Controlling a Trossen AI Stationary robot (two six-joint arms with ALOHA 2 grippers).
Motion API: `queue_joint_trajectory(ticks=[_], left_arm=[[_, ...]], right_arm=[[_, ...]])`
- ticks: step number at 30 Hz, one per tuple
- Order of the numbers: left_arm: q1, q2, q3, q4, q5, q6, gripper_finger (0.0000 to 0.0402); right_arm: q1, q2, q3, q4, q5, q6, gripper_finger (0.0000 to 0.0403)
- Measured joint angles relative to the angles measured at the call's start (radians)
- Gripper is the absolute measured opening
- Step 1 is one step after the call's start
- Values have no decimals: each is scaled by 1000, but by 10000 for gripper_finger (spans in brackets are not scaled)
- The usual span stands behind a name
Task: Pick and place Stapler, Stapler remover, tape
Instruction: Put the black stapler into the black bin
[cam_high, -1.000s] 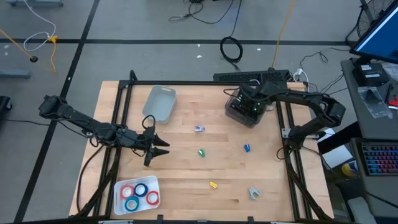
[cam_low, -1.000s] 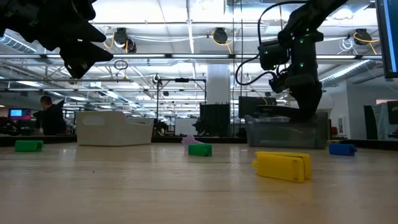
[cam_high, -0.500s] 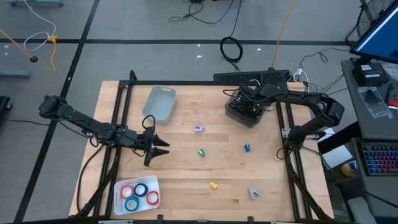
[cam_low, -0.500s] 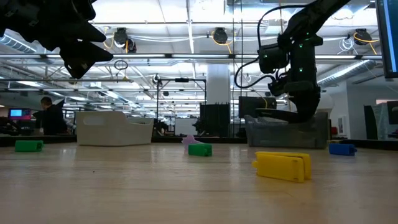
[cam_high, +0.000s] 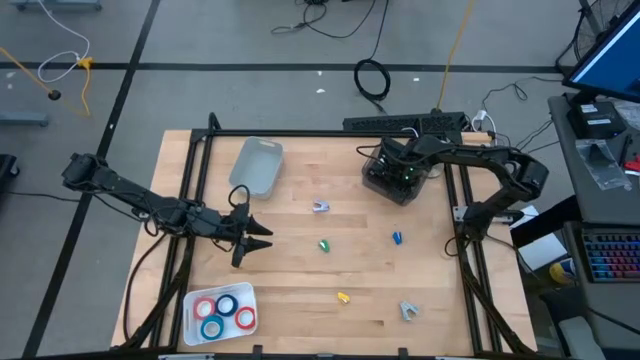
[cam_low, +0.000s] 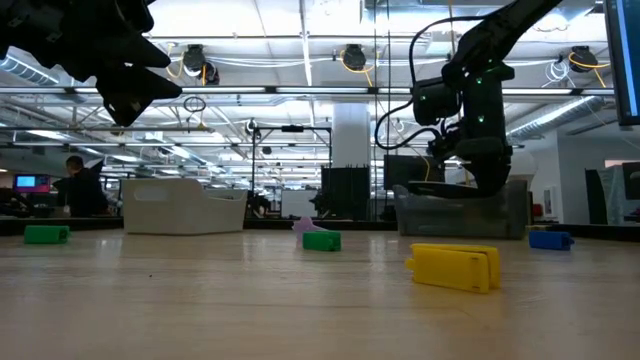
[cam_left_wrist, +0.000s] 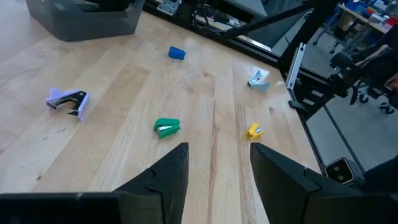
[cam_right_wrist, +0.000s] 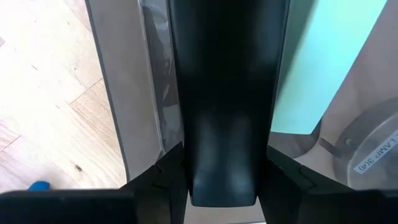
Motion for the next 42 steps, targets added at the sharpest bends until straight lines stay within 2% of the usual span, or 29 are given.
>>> queue_joint_trajectory(ticks=[6,15,18,25,34,42], left_arm=[[0,0,0,0,0,3,175],[0,0,0,0,0,2,175],[0,0,0,0,0,-1,175],[0,0,0,0,0,-14,175],[0,0,0,0,0,-16,175],[0,0,0,-1,0,-15,175]], right_arm=[[0,-1,-10,25,1,0,136],[0,-4,-122,91,-3,50,136],[0,-4,-127,96,-3,51,136],[-2,-1,-128,147,0,41,174],[-2,-8,-130,164,5,16,168],[-2,-11,-121,141,4,10,181]])
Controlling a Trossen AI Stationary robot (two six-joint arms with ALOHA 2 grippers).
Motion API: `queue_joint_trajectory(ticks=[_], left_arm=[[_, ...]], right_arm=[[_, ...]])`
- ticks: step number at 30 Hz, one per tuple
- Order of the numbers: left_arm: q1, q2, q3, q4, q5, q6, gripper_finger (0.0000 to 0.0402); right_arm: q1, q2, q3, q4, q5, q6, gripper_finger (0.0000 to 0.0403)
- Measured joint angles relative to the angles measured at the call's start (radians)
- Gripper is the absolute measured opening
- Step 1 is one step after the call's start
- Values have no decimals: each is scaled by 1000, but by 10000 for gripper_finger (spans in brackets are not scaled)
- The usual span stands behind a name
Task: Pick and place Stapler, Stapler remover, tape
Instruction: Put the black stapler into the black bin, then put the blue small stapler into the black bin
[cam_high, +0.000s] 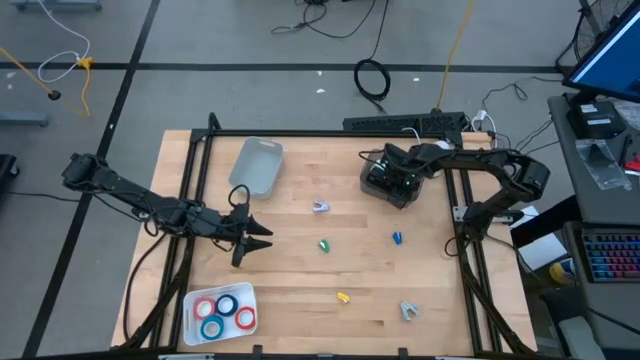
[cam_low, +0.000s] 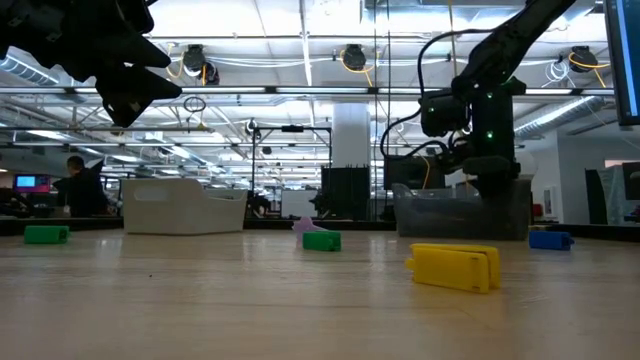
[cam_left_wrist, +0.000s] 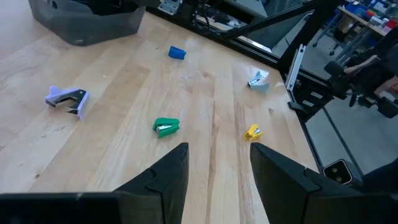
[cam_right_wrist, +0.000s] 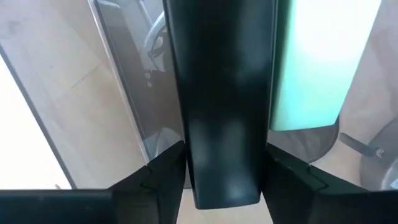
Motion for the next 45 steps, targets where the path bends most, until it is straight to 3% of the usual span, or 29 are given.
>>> queue_joint_trajectory(ticks=[18,28,36,39,45], left_arm=[[0,0,0,0,0,13,175],[0,0,0,0,0,39,175],[0,0,0,0,0,45,175],[0,0,0,0,0,45,175],[0,0,0,0,0,52,175]], right_arm=[[0,0,89,-120,-2,-44,202],[26,-1,251,-359,-4,-44,196],[125,-2,421,-553,-11,47,196],[168,-2,471,-606,-90,125,196],[249,-2,492,-633,-359,385,195]])
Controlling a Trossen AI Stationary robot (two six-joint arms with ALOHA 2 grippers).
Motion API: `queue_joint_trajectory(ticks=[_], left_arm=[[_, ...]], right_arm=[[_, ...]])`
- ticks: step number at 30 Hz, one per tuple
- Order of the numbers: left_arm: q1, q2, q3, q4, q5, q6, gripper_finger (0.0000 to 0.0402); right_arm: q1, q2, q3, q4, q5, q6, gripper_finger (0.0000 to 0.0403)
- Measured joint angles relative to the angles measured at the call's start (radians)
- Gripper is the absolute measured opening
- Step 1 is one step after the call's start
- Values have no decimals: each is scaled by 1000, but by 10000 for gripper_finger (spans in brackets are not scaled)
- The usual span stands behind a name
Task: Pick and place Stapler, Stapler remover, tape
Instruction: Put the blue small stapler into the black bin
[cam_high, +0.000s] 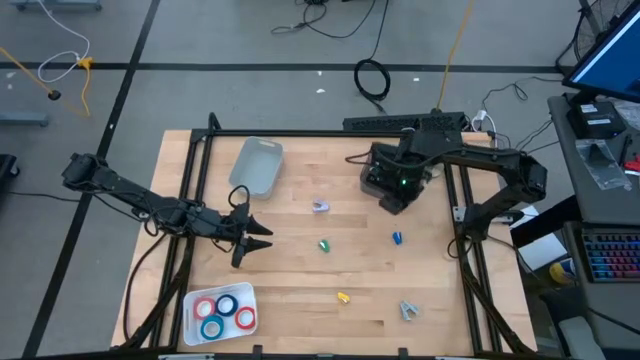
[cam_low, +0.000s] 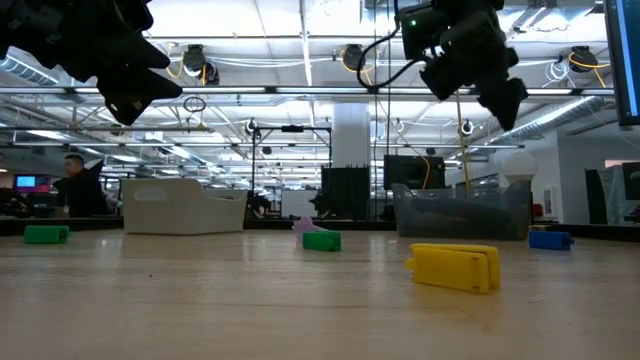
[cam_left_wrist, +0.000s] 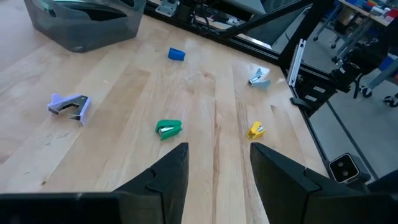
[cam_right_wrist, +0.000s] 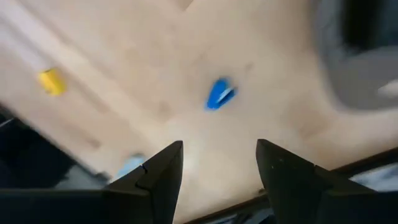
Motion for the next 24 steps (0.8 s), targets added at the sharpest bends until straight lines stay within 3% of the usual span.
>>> queue_joint_trajectory(ticks=[4,15,24], left_arm=[[0,0,0,0,0,4,175],[0,0,0,3,0,11,175],[0,0,0,-18,21,14,175]], right_arm=[[82,0,0,-13,1,110,194],[289,0,0,-2,211,282,194],[328,0,-27,71,236,378,194]])
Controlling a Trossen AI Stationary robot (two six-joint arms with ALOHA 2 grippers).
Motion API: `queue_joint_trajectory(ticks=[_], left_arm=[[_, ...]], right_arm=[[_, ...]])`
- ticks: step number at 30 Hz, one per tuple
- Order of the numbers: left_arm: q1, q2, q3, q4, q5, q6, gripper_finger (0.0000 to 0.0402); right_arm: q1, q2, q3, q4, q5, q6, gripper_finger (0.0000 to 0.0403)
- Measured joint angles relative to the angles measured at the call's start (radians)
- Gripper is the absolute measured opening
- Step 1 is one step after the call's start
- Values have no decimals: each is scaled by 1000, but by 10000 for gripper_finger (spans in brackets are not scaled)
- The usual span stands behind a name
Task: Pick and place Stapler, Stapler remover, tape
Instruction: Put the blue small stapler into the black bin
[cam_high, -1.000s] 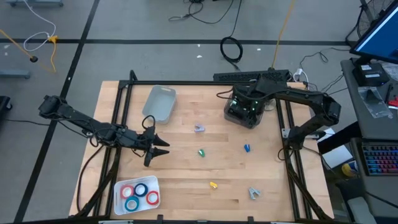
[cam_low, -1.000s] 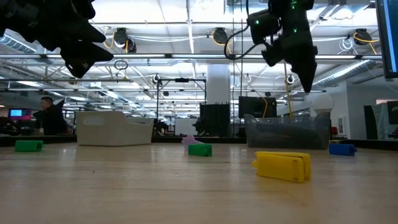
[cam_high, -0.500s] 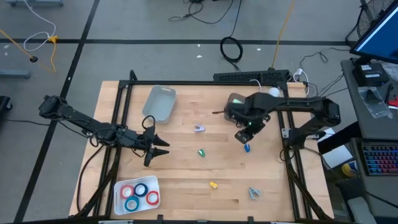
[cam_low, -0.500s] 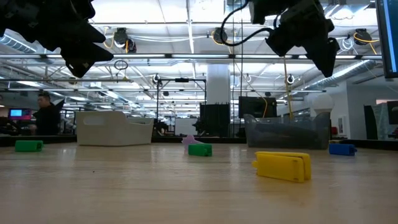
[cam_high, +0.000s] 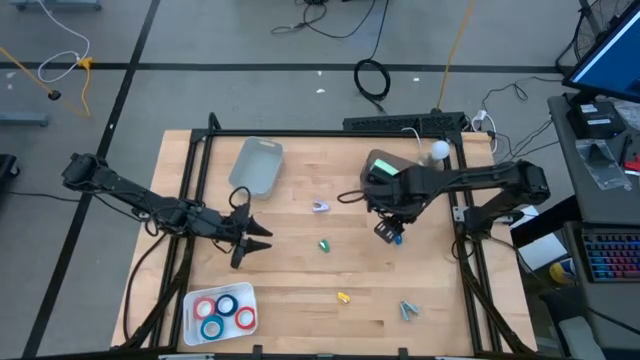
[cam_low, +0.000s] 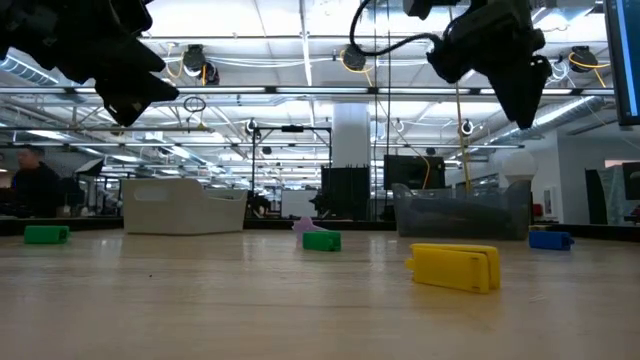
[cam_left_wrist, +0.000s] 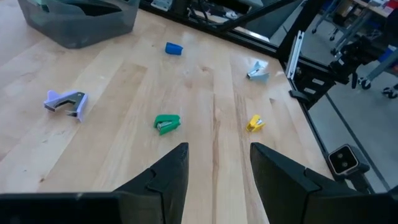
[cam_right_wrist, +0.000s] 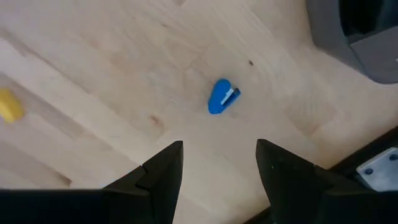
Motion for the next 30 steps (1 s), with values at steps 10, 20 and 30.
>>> queue_joint_trajectory(ticks=[10,20,30], left_arm=[[0,0,0,-14,23,-7,175],[0,0,0,-19,23,-2,175],[0,0,0,-19,17,-3,175]], right_arm=[[-13,0,-184,103,-2,76,194],[-14,0,-339,320,-34,85,194],[-17,0,-383,434,-35,85,194]])
